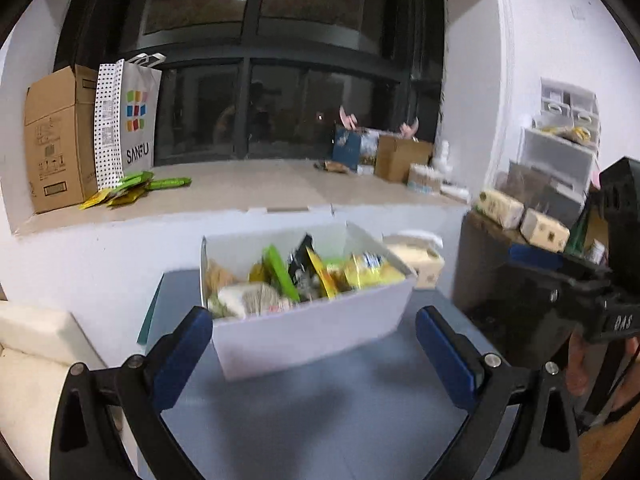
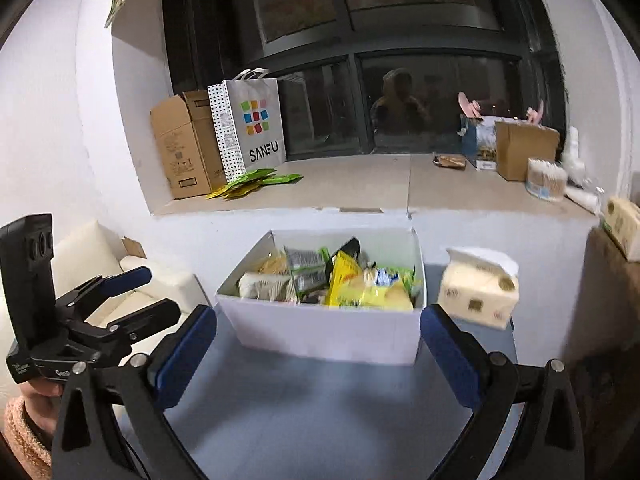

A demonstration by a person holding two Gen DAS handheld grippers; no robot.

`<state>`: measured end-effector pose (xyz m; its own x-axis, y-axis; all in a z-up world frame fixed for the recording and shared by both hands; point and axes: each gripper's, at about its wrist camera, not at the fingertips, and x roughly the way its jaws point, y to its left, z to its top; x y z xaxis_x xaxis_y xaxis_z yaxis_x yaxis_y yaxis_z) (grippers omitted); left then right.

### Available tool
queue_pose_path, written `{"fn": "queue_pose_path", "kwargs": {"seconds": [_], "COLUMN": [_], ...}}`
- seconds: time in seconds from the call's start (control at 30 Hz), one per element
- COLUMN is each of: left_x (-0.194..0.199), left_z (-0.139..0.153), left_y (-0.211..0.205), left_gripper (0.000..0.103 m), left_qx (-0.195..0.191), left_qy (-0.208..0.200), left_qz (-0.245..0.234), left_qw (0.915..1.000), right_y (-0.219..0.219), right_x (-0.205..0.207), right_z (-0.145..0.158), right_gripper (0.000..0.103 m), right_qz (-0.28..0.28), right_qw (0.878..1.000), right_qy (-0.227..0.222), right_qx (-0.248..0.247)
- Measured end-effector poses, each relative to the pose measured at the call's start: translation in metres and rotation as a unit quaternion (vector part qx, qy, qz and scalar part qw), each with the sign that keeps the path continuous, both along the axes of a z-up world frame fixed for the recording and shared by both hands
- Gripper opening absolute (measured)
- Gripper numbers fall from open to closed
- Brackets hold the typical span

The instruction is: Organize snacks

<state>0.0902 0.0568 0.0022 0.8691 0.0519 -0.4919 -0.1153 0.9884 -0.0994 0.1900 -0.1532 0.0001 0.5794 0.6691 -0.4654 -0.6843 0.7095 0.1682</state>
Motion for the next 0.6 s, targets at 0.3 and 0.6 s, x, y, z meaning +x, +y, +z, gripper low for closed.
{"fn": "queue_pose_path", "kwargs": {"seconds": [0.3,0.6], "left_x": [-0.06,-0.09], "left_z": [-0.007,-0.017], "left_y": [-0.032,-0.048], "left_gripper": [0.103,0.103], "left_qx": [-0.013,-0.014], "left_qy": [0.017,0.028], "left_qz": [-0.007,-0.008], "left_qw": [0.9998,0.9995], "right_y": [-0.039,-0.044], "right_x": [-0.056,-0.094], "right_z": [-0.02,-0.035], "right_gripper": [0.103,0.103], "right_qz": [-0.027,-0.041], "right_qw": [1.0,0.999], "right_qy": [-0.001,-0.004], "right_qx": [0.009,-0.019]}}
